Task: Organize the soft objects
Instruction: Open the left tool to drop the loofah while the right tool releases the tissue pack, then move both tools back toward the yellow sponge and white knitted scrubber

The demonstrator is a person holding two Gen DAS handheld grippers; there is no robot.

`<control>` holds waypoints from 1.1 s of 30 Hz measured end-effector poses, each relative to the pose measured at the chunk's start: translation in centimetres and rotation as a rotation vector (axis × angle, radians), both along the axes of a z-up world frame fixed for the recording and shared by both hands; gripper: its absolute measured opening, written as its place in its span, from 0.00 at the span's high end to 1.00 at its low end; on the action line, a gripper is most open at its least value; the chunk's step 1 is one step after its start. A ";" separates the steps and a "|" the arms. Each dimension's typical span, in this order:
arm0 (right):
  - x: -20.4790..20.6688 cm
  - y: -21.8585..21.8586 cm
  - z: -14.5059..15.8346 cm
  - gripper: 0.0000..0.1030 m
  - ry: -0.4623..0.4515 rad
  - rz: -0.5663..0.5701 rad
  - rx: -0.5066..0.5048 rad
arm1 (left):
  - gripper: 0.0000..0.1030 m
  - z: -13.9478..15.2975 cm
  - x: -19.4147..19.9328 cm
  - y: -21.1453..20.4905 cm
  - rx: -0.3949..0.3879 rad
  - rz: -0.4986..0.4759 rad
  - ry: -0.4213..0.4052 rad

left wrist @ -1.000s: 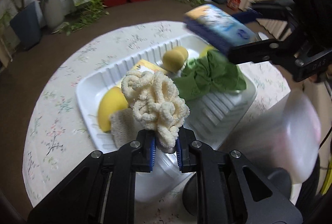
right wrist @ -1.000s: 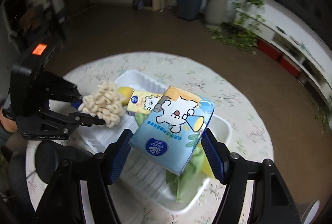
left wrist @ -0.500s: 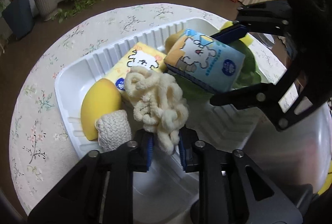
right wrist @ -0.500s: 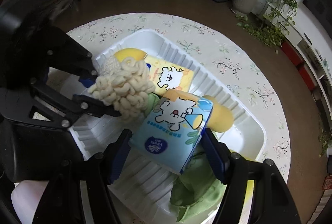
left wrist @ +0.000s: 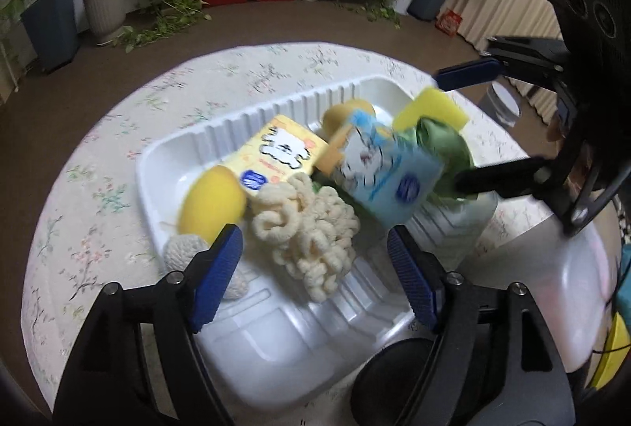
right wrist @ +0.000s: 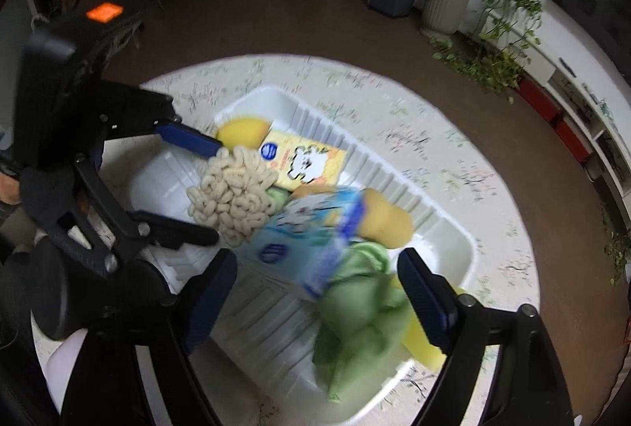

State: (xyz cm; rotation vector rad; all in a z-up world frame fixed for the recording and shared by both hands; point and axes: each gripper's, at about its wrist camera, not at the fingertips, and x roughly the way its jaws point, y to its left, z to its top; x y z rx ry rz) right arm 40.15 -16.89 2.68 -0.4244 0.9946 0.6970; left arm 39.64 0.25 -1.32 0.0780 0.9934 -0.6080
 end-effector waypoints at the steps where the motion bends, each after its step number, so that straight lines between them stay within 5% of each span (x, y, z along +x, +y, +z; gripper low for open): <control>1: -0.2 -0.7 0.8 0.13 -0.007 -0.014 0.023 | 0.26 0.3 -0.1 0.5 -0.012 0.012 -0.006; 11: -7.1 -8.7 6.0 0.00 -0.098 -0.167 0.289 | 0.00 2.8 -6.1 5.3 -0.120 0.126 -0.077; 15: -11.7 -10.5 5.8 0.00 -0.134 -0.226 0.350 | 0.00 3.1 -10.5 6.2 -0.120 0.182 -0.130; 26: -26.5 -8.2 1.5 0.00 -0.231 -0.283 0.411 | 0.00 2.6 -22.3 4.0 -0.082 0.232 -0.255; 33: -29.4 -5.4 -3.3 0.00 -0.168 -0.372 0.403 | 0.00 1.0 -27.5 1.1 -0.101 0.219 -0.240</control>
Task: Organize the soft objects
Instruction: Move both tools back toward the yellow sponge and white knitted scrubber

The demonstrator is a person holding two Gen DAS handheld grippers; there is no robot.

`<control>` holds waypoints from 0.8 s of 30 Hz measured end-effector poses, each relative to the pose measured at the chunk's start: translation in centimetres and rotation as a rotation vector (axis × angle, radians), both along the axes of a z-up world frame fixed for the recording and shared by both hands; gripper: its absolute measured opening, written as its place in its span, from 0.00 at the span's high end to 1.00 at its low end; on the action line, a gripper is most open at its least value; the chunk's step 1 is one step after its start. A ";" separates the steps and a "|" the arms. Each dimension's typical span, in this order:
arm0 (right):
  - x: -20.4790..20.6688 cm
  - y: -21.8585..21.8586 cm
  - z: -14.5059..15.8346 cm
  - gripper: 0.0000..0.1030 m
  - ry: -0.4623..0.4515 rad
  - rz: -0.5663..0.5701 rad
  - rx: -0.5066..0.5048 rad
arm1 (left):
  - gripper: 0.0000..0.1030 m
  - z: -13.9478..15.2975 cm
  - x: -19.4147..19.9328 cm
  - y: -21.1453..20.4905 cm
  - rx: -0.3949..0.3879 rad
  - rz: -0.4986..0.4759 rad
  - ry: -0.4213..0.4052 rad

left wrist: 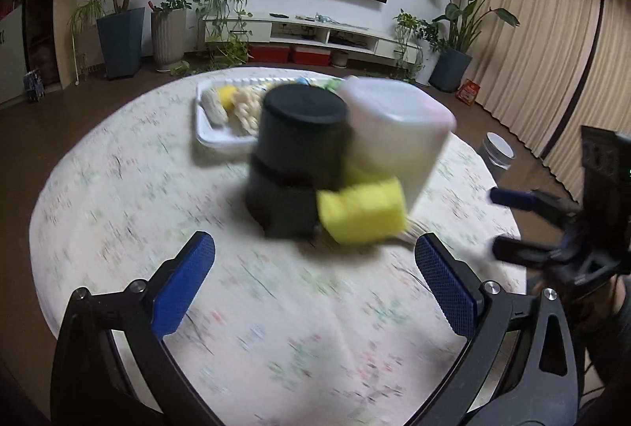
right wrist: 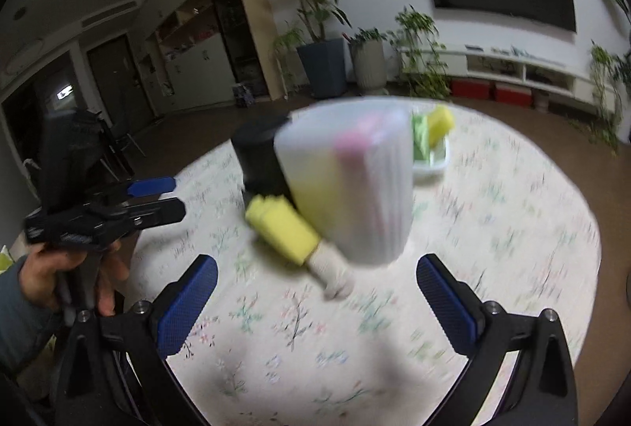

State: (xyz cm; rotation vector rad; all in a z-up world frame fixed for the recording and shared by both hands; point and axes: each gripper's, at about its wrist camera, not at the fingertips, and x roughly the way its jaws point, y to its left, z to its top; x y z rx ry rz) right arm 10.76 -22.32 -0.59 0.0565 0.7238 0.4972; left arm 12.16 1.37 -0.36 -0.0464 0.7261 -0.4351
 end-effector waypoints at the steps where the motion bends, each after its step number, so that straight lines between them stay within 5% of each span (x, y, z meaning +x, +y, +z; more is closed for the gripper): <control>1: -0.3 0.3 -0.6 0.00 0.014 -0.010 -0.005 | 0.00 -0.3 -0.8 -0.3 -0.005 0.000 -0.003; 9: -0.1 1.1 -2.8 0.00 0.064 -0.068 -0.063 | 0.00 -2.3 -2.2 -1.2 -0.027 0.038 0.036; 24: 2.8 1.2 -5.1 0.01 0.146 -0.105 -0.103 | 0.00 -1.5 3.2 -4.7 -0.030 0.059 0.062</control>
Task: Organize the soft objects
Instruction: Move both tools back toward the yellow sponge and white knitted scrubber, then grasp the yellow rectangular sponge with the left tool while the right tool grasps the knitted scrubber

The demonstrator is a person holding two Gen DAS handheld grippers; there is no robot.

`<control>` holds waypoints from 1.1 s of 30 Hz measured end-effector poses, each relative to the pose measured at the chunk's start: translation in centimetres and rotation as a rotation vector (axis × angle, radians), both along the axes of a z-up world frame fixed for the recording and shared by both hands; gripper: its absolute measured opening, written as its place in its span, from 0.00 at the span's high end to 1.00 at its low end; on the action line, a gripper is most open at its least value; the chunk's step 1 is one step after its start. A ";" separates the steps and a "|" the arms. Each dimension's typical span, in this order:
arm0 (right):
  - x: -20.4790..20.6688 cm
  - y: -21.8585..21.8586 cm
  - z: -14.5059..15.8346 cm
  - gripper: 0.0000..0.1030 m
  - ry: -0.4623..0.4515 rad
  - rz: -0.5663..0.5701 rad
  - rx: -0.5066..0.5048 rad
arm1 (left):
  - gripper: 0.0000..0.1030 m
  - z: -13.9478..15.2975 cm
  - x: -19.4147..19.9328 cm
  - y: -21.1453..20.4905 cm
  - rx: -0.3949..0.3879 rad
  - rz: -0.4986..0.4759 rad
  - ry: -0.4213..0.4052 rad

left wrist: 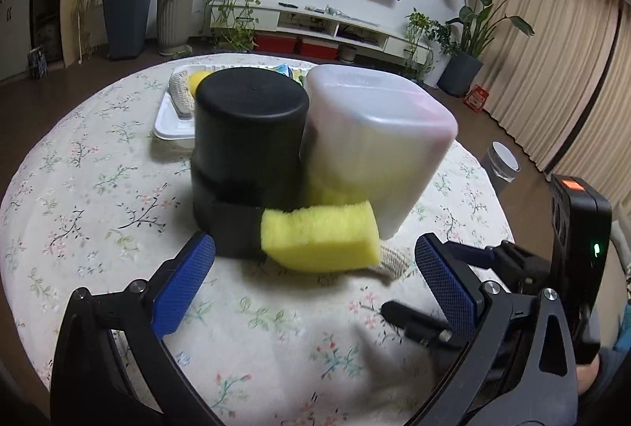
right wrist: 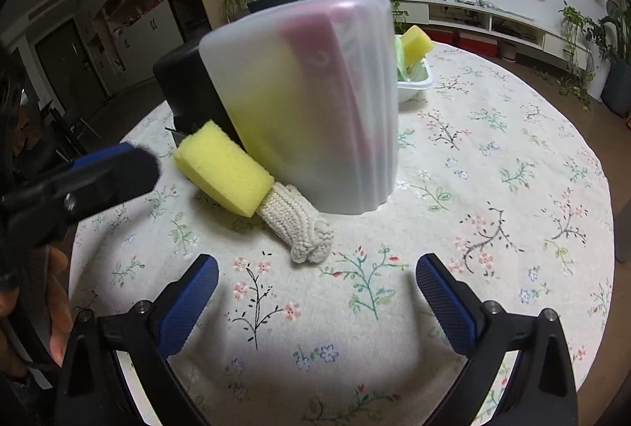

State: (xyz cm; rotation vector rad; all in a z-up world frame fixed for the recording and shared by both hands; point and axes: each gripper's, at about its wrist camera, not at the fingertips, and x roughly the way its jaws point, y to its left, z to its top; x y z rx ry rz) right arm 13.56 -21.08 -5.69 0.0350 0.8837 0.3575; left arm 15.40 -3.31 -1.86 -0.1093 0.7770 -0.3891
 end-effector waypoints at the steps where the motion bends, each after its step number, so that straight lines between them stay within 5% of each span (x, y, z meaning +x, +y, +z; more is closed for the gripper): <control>1: 0.0 0.2 0.0 0.01 -0.002 0.006 -0.004 | 0.00 -0.1 0.2 -0.1 0.000 0.002 0.010; 9: 0.8 1.5 -0.1 0.10 -0.003 0.034 -0.006 | 0.00 -1.1 1.6 -0.4 -0.013 0.008 0.068; 28: 2.4 2.5 -0.3 0.52 0.010 0.054 -0.024 | 0.02 -3.0 3.2 -1.5 0.001 0.017 0.122; 31: 2.4 2.7 -0.2 0.60 0.007 0.063 -0.026 | 0.16 -2.9 3.2 -1.5 0.004 0.032 0.115; 33: 2.3 2.9 -0.2 0.69 0.007 0.077 -0.027 | 0.35 -3.0 3.1 -1.7 -0.002 0.010 0.121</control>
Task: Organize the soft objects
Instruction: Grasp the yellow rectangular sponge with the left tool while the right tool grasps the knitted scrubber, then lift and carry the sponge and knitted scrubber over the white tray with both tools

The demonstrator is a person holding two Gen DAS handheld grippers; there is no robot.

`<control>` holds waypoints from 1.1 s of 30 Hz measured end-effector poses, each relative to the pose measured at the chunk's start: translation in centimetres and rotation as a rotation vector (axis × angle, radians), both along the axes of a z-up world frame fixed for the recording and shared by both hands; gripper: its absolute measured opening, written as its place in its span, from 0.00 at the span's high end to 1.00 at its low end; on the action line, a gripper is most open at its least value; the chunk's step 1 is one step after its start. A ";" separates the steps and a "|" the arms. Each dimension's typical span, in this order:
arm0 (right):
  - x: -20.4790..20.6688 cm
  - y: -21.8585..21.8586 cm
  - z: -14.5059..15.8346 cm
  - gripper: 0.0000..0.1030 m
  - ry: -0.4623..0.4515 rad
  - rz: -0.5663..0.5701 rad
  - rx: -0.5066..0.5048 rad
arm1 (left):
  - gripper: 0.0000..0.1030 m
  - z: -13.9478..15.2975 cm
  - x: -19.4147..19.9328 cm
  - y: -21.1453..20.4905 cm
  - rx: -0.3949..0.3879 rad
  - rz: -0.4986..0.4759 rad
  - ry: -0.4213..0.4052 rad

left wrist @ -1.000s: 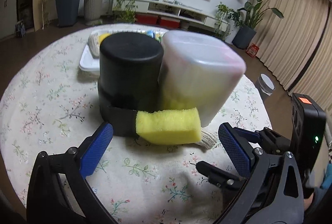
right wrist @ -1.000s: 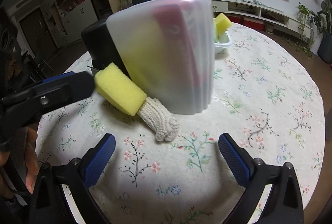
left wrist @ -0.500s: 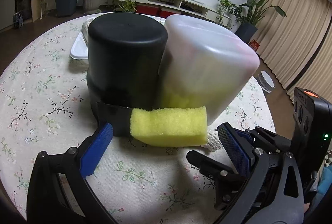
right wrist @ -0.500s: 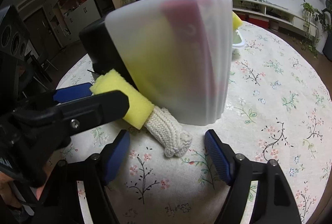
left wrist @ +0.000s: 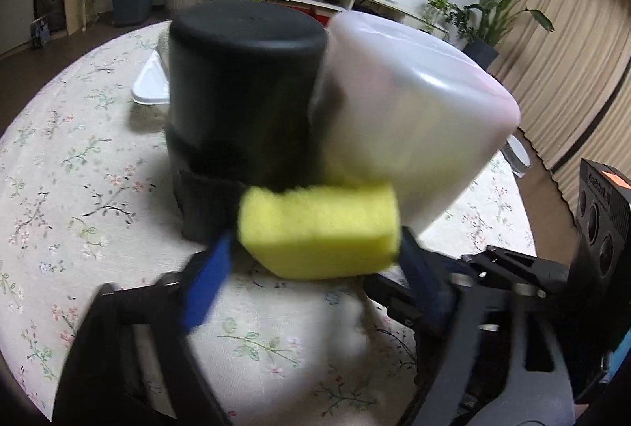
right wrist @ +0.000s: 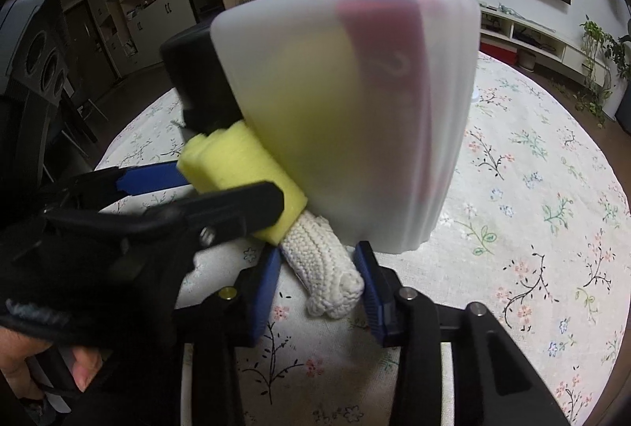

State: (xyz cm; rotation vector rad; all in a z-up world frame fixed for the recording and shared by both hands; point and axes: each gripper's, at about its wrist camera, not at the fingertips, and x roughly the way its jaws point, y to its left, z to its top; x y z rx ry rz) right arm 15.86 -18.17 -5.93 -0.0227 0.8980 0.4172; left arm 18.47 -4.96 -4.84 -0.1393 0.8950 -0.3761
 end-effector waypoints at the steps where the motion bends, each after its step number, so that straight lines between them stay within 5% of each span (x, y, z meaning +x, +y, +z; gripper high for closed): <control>1: -0.1 0.1 0.0 0.71 -0.002 0.006 -0.008 | 0.38 0.0 0.1 -0.2 0.007 -0.008 0.000; 20: -5.3 -1.8 2.4 0.76 -0.001 0.017 0.027 | 0.46 2.3 -5.5 2.0 -0.027 -0.023 -0.015; 33: -7.2 -7.0 8.3 0.76 -0.070 -0.049 0.005 | 0.45 7.5 -7.4 9.3 -0.012 0.036 -0.086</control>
